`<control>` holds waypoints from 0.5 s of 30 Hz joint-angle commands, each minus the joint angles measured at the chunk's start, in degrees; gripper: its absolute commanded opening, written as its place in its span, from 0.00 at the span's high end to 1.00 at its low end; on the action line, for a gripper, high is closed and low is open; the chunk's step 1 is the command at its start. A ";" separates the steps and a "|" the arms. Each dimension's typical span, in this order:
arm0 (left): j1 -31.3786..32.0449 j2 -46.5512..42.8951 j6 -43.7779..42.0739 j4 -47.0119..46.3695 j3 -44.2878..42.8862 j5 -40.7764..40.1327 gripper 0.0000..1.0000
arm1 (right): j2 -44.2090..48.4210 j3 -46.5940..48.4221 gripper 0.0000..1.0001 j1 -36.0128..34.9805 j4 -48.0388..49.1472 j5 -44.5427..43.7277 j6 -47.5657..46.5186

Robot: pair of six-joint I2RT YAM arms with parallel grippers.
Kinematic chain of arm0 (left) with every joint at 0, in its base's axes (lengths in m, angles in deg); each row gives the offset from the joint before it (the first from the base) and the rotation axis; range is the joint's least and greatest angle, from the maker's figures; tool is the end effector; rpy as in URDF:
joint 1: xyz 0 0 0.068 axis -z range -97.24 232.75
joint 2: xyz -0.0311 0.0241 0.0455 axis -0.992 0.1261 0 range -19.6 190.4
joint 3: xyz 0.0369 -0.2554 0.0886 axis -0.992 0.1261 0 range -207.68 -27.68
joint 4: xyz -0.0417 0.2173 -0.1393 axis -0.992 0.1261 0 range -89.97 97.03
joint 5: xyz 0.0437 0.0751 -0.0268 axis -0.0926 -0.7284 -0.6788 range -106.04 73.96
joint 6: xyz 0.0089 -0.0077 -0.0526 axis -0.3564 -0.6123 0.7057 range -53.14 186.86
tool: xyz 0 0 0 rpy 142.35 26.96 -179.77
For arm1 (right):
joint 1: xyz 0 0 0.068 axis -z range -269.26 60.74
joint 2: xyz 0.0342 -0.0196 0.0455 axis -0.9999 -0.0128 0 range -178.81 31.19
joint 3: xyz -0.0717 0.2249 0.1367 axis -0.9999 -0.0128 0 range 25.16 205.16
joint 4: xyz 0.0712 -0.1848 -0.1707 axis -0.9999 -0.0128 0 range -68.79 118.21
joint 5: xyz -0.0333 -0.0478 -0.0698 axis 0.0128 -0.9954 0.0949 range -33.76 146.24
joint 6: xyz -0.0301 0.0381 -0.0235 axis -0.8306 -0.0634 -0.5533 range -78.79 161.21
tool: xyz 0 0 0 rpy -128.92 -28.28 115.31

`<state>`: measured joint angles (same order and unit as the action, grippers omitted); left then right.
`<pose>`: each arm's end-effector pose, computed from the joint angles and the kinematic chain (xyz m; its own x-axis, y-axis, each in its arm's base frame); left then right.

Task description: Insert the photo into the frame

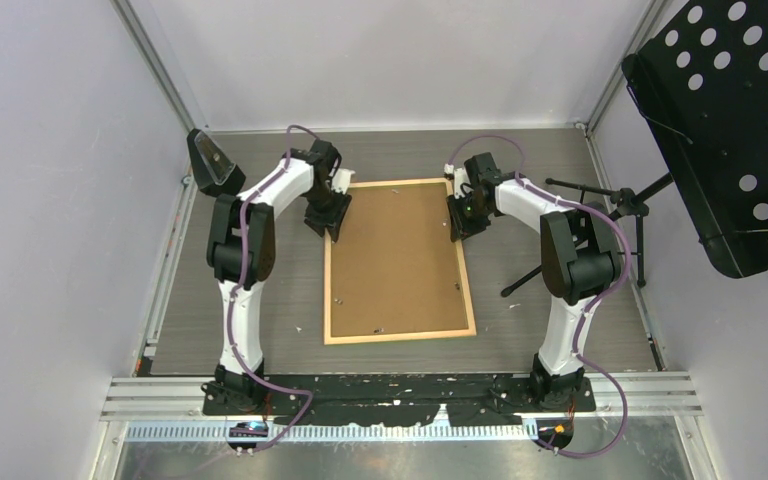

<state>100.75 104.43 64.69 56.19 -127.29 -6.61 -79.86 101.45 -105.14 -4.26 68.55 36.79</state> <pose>0.4106 -0.1395 0.1780 -0.9250 0.3398 -0.1698 0.3656 0.9177 -0.1554 0.3754 0.1146 0.1692 -0.8575 -0.3221 -0.4012 -0.4140 0.8950 0.1661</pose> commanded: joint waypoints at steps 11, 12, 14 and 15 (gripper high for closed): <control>0.19 1.81 -0.12 -0.91 -0.25 0.40 0.64 | 0.20 0.42 0.95 0.01 -1.58 -0.40 -3.89; 0.22 1.92 -0.13 -0.85 -0.43 0.38 0.66 | 0.21 0.35 0.95 0.04 -1.60 -0.48 -4.07; 0.19 2.15 -0.15 -0.54 -0.95 0.59 0.70 | 0.26 0.26 0.94 0.06 -1.55 -0.63 -4.36; 0.19 2.22 -0.06 -0.53 -1.08 0.79 0.71 | 0.29 0.22 0.94 0.06 -1.55 -0.72 -4.41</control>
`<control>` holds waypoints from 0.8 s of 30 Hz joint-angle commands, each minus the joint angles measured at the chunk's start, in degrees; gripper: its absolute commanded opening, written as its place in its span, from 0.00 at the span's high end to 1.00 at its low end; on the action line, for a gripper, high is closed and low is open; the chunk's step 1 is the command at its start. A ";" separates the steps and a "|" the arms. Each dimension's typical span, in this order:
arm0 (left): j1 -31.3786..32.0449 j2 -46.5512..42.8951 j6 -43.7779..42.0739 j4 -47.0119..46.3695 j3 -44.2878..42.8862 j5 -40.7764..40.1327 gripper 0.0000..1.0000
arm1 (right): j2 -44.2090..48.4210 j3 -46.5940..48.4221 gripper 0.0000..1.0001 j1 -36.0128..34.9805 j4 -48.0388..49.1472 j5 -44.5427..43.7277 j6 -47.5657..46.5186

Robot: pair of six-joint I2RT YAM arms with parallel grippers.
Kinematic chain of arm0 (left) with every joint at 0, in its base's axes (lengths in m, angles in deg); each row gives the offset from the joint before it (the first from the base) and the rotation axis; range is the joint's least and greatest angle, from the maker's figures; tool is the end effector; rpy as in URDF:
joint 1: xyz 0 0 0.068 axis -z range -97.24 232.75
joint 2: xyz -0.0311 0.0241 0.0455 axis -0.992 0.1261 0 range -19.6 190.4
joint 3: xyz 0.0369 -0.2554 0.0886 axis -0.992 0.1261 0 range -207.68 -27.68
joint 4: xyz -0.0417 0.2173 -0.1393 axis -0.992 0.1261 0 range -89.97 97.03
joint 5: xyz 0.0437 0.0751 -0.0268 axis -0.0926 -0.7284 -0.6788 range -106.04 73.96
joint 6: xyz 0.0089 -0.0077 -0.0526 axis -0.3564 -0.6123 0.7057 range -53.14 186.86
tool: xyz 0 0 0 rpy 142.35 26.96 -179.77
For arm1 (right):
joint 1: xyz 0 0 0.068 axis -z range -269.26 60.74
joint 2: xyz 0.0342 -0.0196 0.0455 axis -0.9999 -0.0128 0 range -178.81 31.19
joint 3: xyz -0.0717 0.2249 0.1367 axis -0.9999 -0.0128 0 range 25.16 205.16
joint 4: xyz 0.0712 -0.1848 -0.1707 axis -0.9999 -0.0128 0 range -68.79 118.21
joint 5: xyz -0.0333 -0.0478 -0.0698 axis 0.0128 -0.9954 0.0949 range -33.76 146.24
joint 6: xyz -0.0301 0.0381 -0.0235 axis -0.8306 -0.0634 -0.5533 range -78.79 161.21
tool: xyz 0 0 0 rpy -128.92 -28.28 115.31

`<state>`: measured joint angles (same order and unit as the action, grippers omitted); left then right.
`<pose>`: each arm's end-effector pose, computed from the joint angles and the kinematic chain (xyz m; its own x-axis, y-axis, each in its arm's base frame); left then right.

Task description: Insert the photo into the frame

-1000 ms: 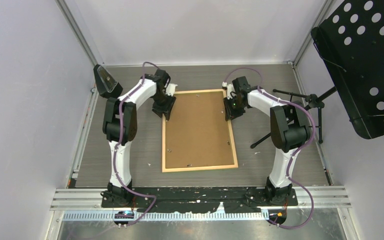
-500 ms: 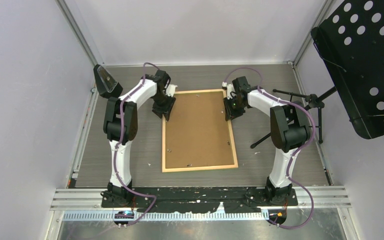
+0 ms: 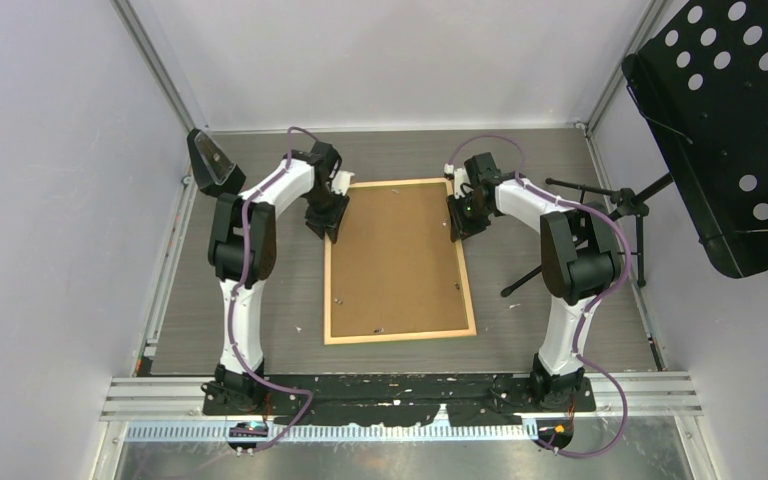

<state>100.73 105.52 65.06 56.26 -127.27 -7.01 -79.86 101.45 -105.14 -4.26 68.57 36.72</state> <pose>0.4116 -0.1394 0.1700 -0.9306 0.3346 -0.1482 0.3557 0.9224 -0.1508 0.3754 0.1146 0.1692 -0.8570 -0.3232 -0.4014 -0.4151 0.8945 0.1659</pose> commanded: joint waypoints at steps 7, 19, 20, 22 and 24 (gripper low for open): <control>0.22 1.19 -0.48 -0.54 -1.15 1.50 0.91 | 0.66 0.22 0.94 -0.05 -1.61 -1.81 -5.85; 0.13 -0.86 -0.98 -1.06 -0.46 0.03 1.00 | 1.09 0.62 0.95 -0.08 -2.93 -4.63 -9.81; 0.13 -0.65 -1.10 -0.61 -0.84 0.29 1.00 | 1.00 0.97 0.95 -0.05 -3.12 -4.74 -10.18; 0.13 -0.46 -1.68 0.10 -1.48 0.48 1.00 | 0.74 1.49 0.95 -0.02 -3.76 -4.70 -10.78; 0.13 -0.03 -2.09 1.14 -2.24 0.71 0.86 | 0.37 1.96 0.95 -0.03 -4.37 -4.46 -11.34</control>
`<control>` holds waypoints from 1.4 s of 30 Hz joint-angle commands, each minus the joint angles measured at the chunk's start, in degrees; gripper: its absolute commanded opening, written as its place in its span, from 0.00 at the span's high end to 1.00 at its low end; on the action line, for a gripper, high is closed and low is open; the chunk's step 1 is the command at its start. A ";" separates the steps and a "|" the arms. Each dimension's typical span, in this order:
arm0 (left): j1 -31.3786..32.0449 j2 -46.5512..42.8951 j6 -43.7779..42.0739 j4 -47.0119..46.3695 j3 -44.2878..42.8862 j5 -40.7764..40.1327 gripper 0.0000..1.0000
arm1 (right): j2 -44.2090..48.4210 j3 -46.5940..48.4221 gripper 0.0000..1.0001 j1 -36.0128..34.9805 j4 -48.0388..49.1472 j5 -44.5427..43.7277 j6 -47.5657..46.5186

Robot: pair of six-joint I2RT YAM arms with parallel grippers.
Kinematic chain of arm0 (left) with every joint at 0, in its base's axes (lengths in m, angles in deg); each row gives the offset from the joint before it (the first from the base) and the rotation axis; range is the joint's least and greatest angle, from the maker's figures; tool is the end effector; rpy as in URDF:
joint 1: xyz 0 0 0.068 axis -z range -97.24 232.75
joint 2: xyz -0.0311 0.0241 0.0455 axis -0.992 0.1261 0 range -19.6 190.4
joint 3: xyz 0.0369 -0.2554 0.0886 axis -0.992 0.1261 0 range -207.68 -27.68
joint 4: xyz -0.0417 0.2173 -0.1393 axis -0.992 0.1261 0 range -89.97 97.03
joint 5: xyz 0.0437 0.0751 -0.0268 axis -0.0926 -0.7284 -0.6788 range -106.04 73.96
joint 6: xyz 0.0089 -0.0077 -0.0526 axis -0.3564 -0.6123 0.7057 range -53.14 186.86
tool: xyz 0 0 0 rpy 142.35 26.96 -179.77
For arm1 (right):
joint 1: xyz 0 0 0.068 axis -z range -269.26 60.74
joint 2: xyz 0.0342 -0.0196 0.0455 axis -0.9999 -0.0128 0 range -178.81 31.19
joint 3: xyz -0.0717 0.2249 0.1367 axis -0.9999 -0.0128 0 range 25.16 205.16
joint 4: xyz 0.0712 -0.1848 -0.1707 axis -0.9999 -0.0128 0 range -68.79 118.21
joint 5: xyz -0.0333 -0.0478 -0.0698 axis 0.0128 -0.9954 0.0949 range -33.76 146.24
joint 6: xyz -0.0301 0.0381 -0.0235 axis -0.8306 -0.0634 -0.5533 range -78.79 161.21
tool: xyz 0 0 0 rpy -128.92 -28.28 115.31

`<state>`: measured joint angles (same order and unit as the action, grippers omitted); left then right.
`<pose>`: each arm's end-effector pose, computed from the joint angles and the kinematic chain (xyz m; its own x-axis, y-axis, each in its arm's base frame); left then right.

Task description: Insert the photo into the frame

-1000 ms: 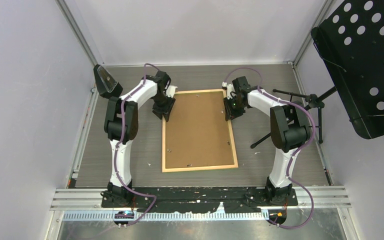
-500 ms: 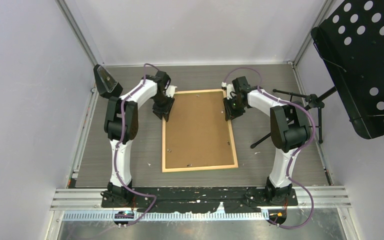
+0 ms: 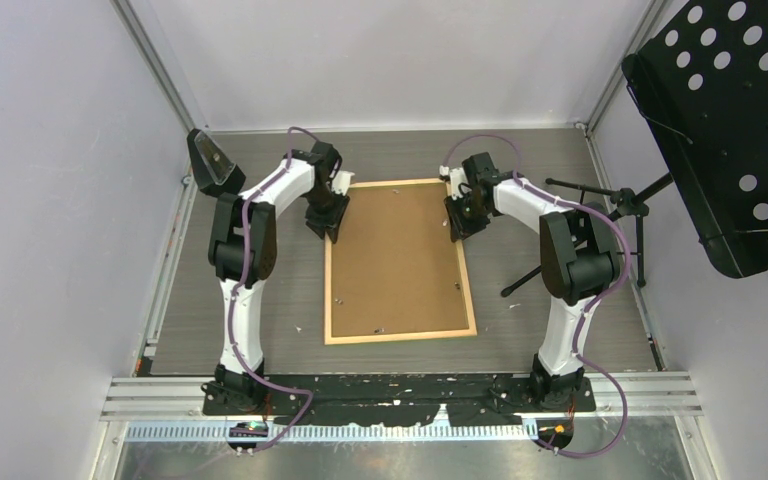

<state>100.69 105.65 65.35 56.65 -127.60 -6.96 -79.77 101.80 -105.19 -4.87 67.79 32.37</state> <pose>0.4120 -0.1393 0.1705 -0.9331 0.3294 -0.1442 0.3499 0.9243 -0.1526 0.3754 0.1145 0.1709 -0.8245 -0.3918 -0.4083 -0.4752 0.8712 0.1235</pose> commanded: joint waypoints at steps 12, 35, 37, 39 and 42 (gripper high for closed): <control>-0.32 0.56 -1.16 3.71 -5.68 2.26 0.48 | 0.31 0.60 0.95 0.00 -3.11 3.60 -6.05; -0.53 -0.92 -2.14 4.09 1.80 3.55 0.52 | -0.44 0.45 0.94 -0.01 -2.56 6.03 -5.04; -0.53 -0.82 -2.21 4.48 1.35 3.73 0.53 | -0.48 0.42 0.95 0.01 -2.45 6.03 -4.97; -0.53 -1.03 -2.43 4.82 1.07 3.86 0.53 | -0.55 0.44 0.95 -0.01 -2.47 6.03 -4.76; -0.85 -1.40 -2.38 4.88 1.09 4.09 0.51 | -0.51 0.44 0.94 0.01 -2.49 6.07 -4.65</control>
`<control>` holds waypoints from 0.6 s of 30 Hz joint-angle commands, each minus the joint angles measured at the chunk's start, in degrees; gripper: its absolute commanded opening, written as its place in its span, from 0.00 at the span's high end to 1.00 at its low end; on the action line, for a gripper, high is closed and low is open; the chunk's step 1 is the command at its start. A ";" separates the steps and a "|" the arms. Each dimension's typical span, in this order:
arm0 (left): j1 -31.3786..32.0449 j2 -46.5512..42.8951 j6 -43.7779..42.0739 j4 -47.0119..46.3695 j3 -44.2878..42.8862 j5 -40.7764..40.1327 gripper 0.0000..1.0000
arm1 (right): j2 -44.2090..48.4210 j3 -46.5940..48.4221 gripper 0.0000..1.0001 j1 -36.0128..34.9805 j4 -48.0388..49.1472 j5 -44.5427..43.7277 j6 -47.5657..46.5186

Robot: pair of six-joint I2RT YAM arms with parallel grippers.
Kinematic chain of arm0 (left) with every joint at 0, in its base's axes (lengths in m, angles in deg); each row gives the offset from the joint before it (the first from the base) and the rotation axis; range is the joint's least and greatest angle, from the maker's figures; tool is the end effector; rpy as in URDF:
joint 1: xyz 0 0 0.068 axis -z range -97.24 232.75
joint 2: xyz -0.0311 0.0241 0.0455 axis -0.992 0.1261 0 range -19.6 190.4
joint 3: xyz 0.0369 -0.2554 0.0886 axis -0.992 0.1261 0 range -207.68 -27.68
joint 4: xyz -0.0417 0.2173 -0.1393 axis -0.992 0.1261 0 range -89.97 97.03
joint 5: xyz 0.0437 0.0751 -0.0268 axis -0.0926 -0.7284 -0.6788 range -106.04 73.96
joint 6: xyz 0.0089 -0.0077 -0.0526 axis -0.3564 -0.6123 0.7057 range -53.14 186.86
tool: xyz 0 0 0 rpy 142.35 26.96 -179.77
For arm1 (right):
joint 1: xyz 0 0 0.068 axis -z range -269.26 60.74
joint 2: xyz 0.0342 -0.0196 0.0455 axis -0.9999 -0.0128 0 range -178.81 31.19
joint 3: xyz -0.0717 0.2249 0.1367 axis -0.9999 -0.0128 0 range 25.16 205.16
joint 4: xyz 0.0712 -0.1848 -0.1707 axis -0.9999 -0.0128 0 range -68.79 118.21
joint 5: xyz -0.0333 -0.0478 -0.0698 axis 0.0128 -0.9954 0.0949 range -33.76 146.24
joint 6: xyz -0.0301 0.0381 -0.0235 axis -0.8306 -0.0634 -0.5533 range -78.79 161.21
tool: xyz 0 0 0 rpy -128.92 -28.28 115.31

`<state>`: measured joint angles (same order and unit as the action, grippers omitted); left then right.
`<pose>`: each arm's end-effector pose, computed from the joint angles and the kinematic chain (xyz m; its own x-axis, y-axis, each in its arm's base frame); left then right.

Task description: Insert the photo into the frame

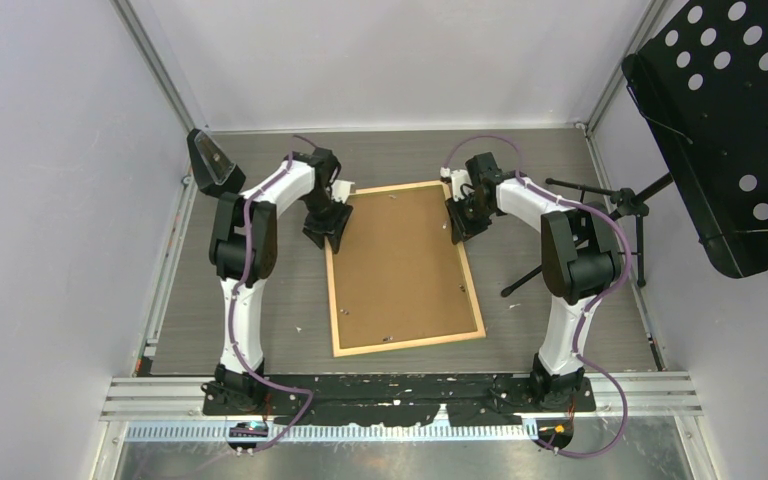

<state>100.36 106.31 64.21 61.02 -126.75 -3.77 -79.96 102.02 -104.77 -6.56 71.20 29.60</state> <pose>0.4026 -0.1357 0.1615 -0.9374 0.3449 -0.0478 0.3470 0.9139 -0.2105 0.3736 0.1132 0.1700 -0.8116 -0.4269 -0.3988 -0.5212 0.8375 0.1642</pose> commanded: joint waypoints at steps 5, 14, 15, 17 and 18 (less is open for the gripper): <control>-1.49 -2.14 -1.00 0.78 -0.53 1.45 0.50 | -0.17 0.07 0.95 -0.42 -0.75 2.60 -1.78; -2.08 -2.45 -0.92 1.12 -0.74 2.51 0.48 | -0.22 -0.24 0.94 -0.40 -0.67 2.53 -1.75; -2.17 -2.62 -0.94 1.08 -0.68 2.52 0.48 | -0.19 -0.25 0.95 -0.40 -0.66 2.53 -1.75; -2.34 -2.86 -0.85 0.89 -0.60 2.37 0.48 | -0.12 -0.22 0.94 -0.40 -0.67 2.53 -1.74; -2.39 -2.89 -0.79 0.87 -0.67 2.35 0.49 | -0.12 -0.22 0.94 -0.40 -0.66 2.53 -1.70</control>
<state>98.68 106.31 63.66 61.52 -126.75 -2.02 -79.96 102.02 -104.77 -6.56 71.20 29.66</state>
